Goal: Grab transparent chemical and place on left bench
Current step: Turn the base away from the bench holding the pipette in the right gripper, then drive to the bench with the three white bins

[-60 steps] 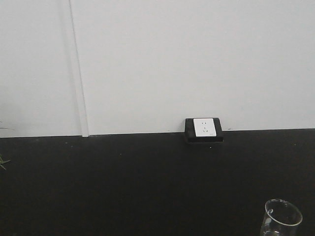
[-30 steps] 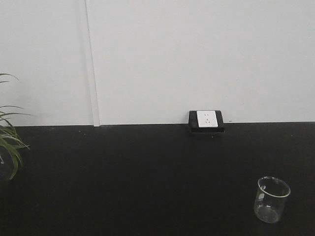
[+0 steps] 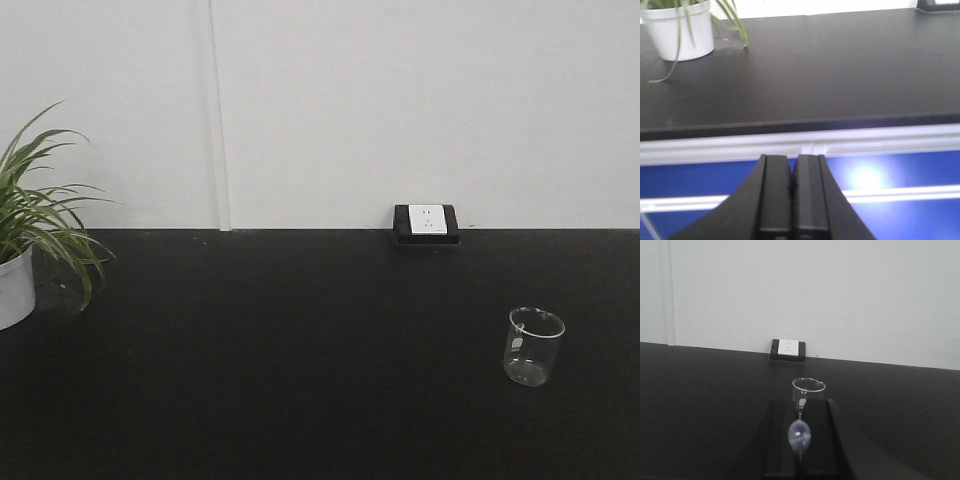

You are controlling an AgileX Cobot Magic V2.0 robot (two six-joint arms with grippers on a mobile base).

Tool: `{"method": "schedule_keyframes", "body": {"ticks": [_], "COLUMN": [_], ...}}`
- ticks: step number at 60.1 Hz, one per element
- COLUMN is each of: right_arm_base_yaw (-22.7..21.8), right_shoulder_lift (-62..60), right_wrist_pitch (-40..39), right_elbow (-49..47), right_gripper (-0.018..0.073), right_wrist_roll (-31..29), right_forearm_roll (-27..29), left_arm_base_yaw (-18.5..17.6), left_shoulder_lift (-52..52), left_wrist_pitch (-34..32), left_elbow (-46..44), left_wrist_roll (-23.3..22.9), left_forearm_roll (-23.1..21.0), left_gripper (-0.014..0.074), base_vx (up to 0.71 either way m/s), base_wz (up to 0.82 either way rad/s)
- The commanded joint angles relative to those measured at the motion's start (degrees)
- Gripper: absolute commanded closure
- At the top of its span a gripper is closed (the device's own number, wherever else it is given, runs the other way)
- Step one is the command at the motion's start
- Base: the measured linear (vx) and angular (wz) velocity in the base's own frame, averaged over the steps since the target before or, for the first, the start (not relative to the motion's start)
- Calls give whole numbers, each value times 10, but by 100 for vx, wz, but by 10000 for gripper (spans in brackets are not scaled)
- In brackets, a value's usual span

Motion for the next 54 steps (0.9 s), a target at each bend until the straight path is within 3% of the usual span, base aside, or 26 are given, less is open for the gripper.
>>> {"method": "schedule_keyframes", "body": {"ticks": [1, 30, 54], "right_arm_base_yaw": [-2, -1, -1], "right_shoulder_lift": [5, 5, 5], "right_wrist_pitch": [-25, -25, -22], "right_elbow": [-17, -17, -17], "right_gripper": [560, 559, 561], "right_wrist_roll": [0, 0, 0], "right_forearm_roll": [-2, -2, -2], "left_arm_base_yaw": [-1, -1, -1], "left_shoulder_lift": [-11, -11, -11], "left_wrist_pitch": [-45, -45, -45], "left_elbow": [9, 9, 9], "left_wrist_roll": [-4, -4, -4], "left_forearm_roll": [0, 0, 0], "left_gripper": [600, 600, 600], "base_vx": [-32, -29, -19], "base_wz": [10, 26, 72]}}
